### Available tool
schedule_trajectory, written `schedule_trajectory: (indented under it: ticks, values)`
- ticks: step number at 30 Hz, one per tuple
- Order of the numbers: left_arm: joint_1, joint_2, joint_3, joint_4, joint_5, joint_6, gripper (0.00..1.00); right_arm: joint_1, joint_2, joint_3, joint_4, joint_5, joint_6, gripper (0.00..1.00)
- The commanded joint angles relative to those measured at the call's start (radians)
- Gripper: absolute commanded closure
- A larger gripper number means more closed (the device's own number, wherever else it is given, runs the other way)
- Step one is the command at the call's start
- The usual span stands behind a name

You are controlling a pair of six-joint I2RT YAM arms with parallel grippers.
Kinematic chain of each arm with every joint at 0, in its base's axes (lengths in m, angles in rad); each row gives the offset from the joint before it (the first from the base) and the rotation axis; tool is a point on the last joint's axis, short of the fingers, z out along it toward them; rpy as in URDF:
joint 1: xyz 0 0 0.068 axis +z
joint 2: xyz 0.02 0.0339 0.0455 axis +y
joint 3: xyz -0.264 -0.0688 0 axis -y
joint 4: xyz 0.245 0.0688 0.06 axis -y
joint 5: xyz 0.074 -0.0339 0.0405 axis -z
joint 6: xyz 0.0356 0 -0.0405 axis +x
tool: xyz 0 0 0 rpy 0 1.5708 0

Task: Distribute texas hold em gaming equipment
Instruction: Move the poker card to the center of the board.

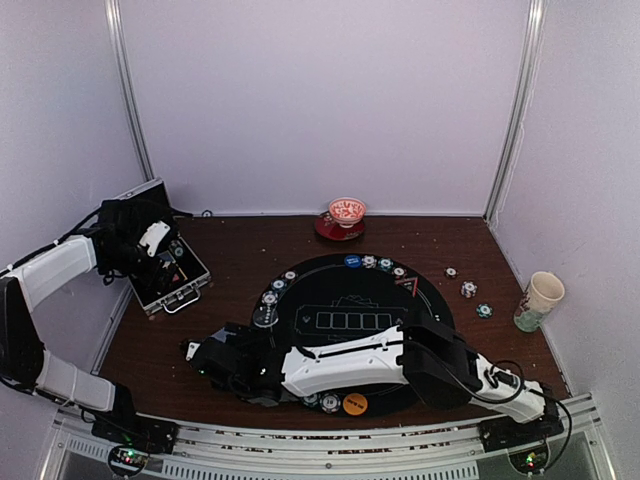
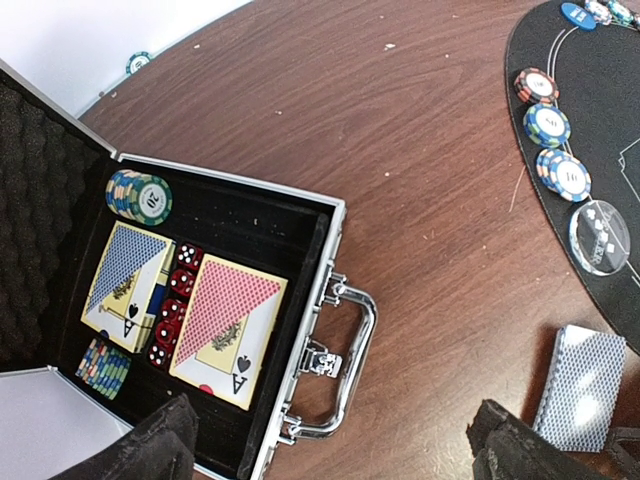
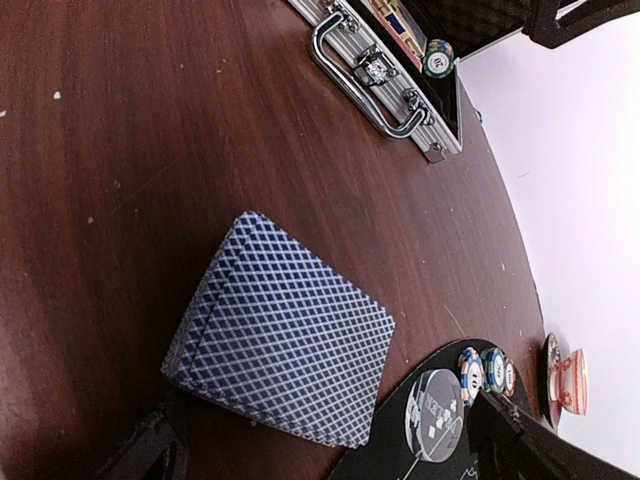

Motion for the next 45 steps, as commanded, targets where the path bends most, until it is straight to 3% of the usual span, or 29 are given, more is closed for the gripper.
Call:
schedule_trajectory:
  ticks: [1,20,32,39,45]
  values:
    - [0.010,-0.021,-0.013,0.048,0.030,0.016,0.02,-0.011,0.069,0.047,-0.046,0.053,-0.037,0.00]
    - [0.012,-0.069,-0.044,0.061,0.030,0.041,0.02,-0.095,0.131,0.092,0.037,0.038,-0.069,0.00]
    - [0.012,-0.080,-0.058,0.033,0.105,0.206,0.02,-0.126,0.161,0.149,0.090,0.072,-0.083,0.00]
    - [0.010,-0.013,0.024,-0.121,0.211,0.341,0.02,-0.091,-0.097,-0.045,0.055,-0.039,0.054,0.00]
    - [-0.042,0.075,0.053,-0.173,0.225,0.287,0.02,-0.080,-0.355,-0.281,0.050,-0.049,0.237,0.00]
